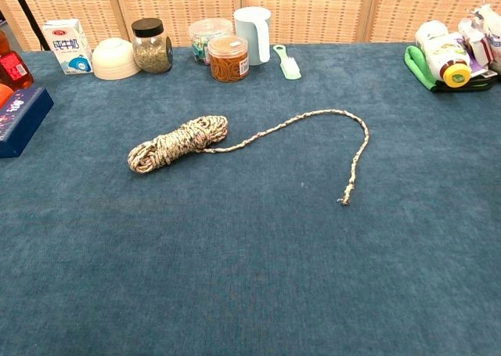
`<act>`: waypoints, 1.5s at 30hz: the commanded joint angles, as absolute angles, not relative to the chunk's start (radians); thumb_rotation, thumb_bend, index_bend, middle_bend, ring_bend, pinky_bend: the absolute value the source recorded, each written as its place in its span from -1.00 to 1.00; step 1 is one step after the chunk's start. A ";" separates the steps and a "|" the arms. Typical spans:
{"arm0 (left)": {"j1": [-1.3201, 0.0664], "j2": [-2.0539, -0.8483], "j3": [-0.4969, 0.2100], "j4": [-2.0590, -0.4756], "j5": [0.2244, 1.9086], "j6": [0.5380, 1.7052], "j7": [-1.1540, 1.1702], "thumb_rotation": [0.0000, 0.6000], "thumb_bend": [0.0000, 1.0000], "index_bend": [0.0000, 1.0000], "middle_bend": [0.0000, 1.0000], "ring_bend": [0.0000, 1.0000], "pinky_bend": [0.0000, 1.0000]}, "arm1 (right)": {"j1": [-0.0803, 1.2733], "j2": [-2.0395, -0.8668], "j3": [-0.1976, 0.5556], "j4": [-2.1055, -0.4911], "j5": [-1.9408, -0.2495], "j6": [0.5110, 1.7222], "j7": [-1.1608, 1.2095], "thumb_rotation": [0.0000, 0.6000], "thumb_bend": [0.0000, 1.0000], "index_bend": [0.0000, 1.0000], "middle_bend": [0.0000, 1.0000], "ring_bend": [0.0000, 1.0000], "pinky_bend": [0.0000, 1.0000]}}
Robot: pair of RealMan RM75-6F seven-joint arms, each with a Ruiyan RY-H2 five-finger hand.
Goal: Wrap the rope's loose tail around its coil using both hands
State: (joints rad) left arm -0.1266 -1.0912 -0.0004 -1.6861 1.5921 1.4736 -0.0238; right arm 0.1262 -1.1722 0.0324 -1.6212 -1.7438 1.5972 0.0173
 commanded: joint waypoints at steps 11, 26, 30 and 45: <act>-0.122 -1.090 0.001 -1.685 1.594 1.481 -0.028 1.00 -0.43 -1.00 -1.00 -1.00 -0.96 | 0.130 -1.177 0.027 -1.619 -1.747 1.588 0.010 1.00 -1.00 -1.00 -1.00 -1.00 -1.00; -0.133 -1.099 -0.013 -1.687 1.559 1.456 -0.005 1.00 -0.43 -1.00 -1.00 -1.00 -0.96 | 0.256 -1.202 0.014 -1.600 -1.791 1.398 0.028 1.00 -1.00 -1.00 -1.00 -1.00 -1.00; -0.138 -1.105 -0.019 -1.688 1.543 1.444 0.010 1.00 -0.43 -1.00 -1.00 -1.00 -0.96 | 0.308 -1.237 0.062 -1.613 -1.713 1.309 -0.023 1.00 -1.00 -1.00 -1.00 -1.00 -1.00; -0.155 -1.117 -0.031 -1.688 1.495 1.401 0.039 1.00 -0.43 -1.00 -1.00 -1.00 -0.96 | 0.494 -1.460 0.175 -1.500 -1.567 1.113 -0.178 1.00 -1.00 -1.00 -1.00 -1.00 -1.00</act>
State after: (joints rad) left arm -0.1546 -1.1170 -0.0309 -1.6880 1.4960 1.4019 0.0389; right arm 0.4752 -1.4368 0.1635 -1.5196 -1.5837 1.1315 -0.1573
